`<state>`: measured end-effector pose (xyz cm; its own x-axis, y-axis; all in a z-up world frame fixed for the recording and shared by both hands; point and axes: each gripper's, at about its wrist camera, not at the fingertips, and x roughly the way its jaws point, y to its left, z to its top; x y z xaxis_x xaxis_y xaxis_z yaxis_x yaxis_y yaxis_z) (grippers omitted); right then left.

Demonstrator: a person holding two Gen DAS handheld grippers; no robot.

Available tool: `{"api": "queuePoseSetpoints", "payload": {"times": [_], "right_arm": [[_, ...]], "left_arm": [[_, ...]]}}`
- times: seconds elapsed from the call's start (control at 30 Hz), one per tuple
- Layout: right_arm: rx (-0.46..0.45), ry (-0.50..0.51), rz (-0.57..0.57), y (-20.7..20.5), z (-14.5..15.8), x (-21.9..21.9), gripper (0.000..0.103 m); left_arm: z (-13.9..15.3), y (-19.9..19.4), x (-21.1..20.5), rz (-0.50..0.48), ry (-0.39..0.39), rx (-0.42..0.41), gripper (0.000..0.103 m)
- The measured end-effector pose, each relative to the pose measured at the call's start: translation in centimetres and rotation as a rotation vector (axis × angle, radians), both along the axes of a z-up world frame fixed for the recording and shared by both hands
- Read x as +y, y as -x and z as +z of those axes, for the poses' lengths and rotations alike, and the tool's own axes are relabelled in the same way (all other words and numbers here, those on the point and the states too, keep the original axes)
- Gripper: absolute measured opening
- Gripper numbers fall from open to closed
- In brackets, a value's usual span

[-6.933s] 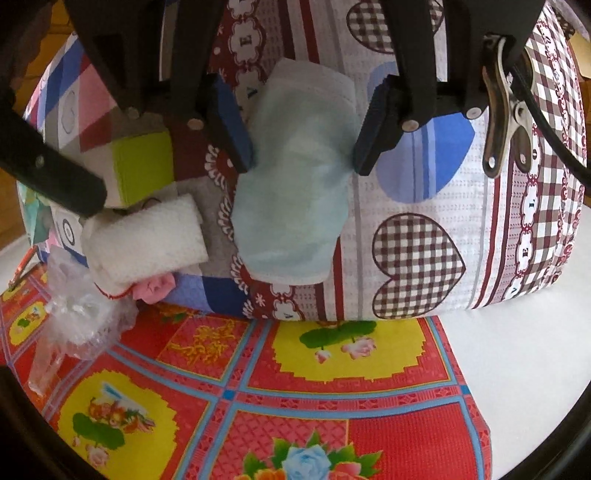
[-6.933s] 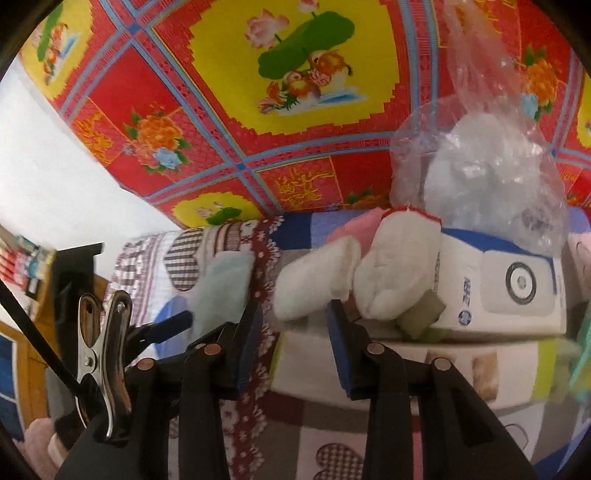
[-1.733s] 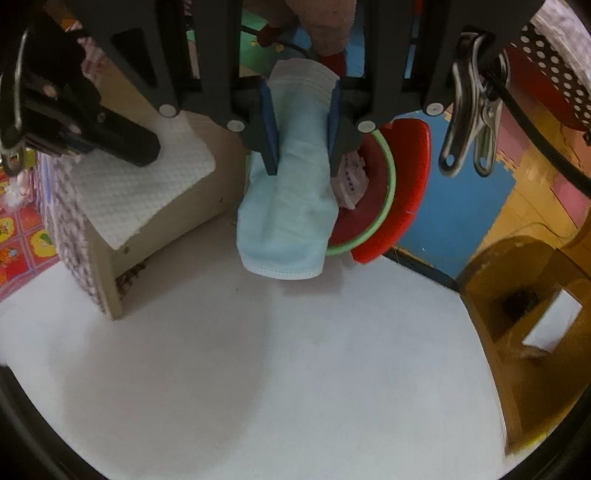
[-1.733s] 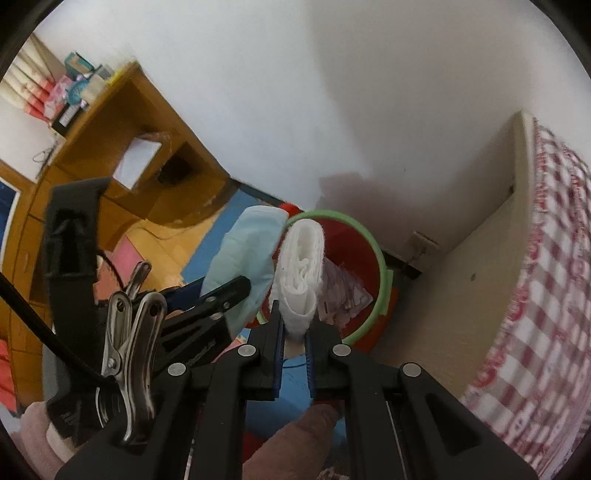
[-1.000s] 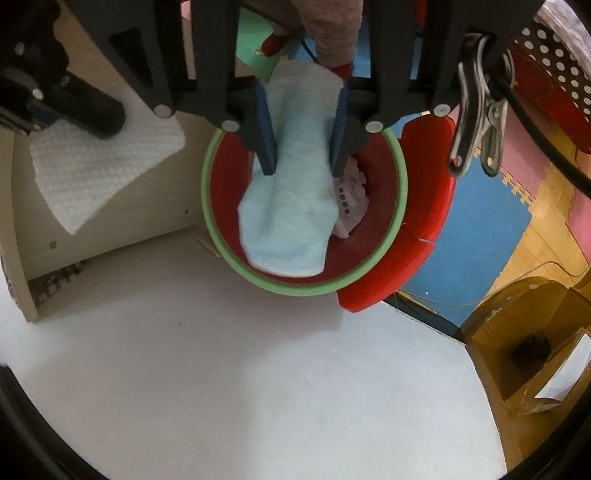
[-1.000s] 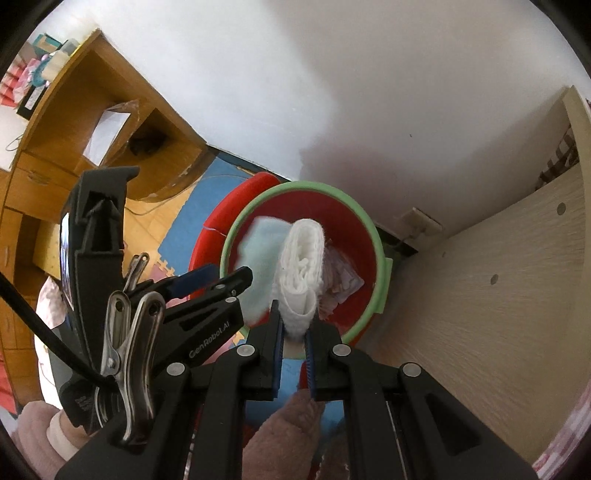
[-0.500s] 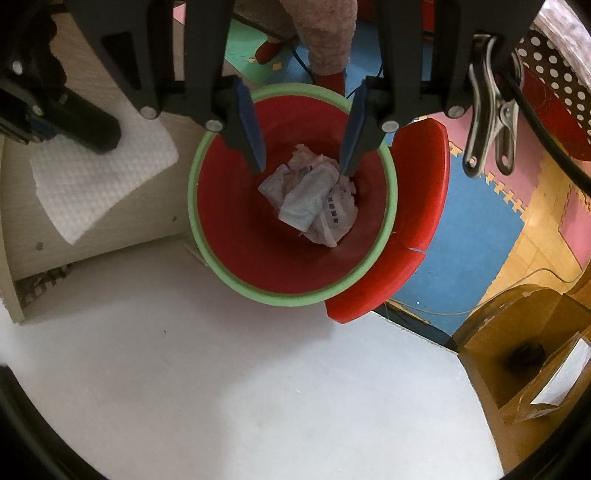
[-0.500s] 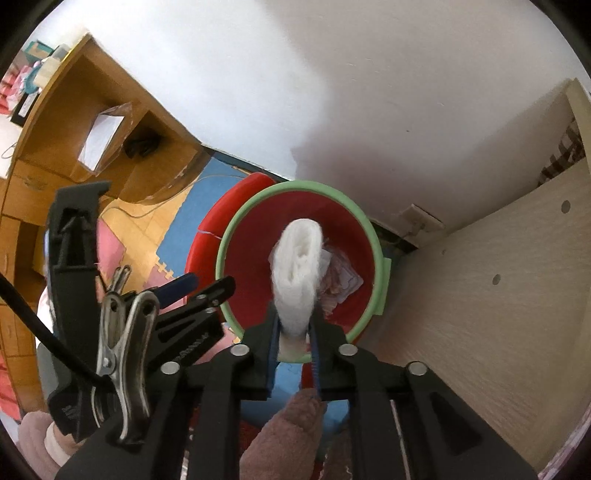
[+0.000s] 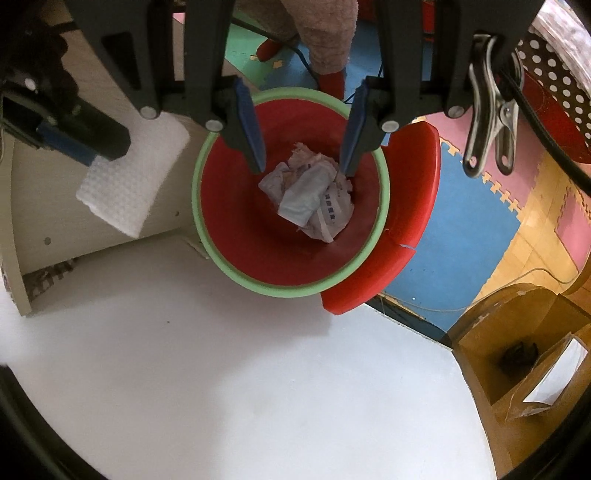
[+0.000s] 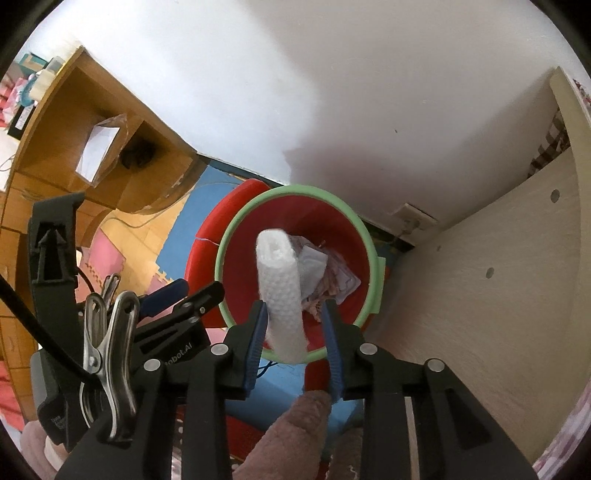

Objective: Collect trash
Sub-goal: 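Move the right gripper holding the white cloth over the bucket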

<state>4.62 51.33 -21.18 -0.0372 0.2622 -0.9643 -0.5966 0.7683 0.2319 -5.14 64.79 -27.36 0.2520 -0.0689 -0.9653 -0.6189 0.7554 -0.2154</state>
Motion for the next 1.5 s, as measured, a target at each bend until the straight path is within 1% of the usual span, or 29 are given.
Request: {"api": "queuePoseSetpoints", "payload": {"times": [0.07,0.2,0.33,0.4,0.5,0.73,0.93,1.13,1.27,1.43,1.5], "right_arm": [[0.000,-0.007,-0.003,0.1,0.2,-0.2,0.038],[-0.004,-0.029,0.000,0.4,0.6,-0.2,0.044],[-0.015,-0.042,0.004,0.8,1.0,0.0,0.048],[-0.017,-0.048,0.005,1.0,1.1,0.0,0.054],[-0.020,-0.050,0.003,1.1,1.1,0.1,0.058],[-0.018,-0.064,0.013,1.4,1.2,0.3,0.060],[-0.018,-0.079,-0.002,1.1,1.5,0.3,0.060],[-0.022,-0.086,0.002,0.9,1.8,0.5,0.060],[-0.003,-0.111,-0.010,0.5,1.9,0.5,0.060],[-0.006,-0.122,-0.010,0.2,2.0,0.6,0.060],[0.009,-0.134,-0.018,-0.1,1.9,0.6,0.060]], "left_arm": [[0.2,0.0,-0.1,-0.005,-0.002,-0.003,0.044],[0.5,0.1,-0.3,-0.016,-0.005,-0.007,0.044],[0.7,0.2,-0.4,-0.020,-0.009,-0.011,0.044],[0.8,0.4,-0.2,-0.015,-0.008,-0.012,0.044],[0.9,0.4,0.0,-0.009,-0.005,-0.013,0.044],[1.1,0.8,0.4,-0.001,-0.005,-0.016,0.044],[1.5,1.4,0.6,-0.002,0.008,-0.039,0.044],[3.1,2.5,0.6,-0.007,0.059,-0.113,0.044],[4.4,3.1,0.5,-0.016,0.072,-0.161,0.044],[6.2,3.7,0.2,-0.055,0.076,-0.216,0.044],[6.8,3.7,0.1,-0.076,0.084,-0.236,0.044]]}}
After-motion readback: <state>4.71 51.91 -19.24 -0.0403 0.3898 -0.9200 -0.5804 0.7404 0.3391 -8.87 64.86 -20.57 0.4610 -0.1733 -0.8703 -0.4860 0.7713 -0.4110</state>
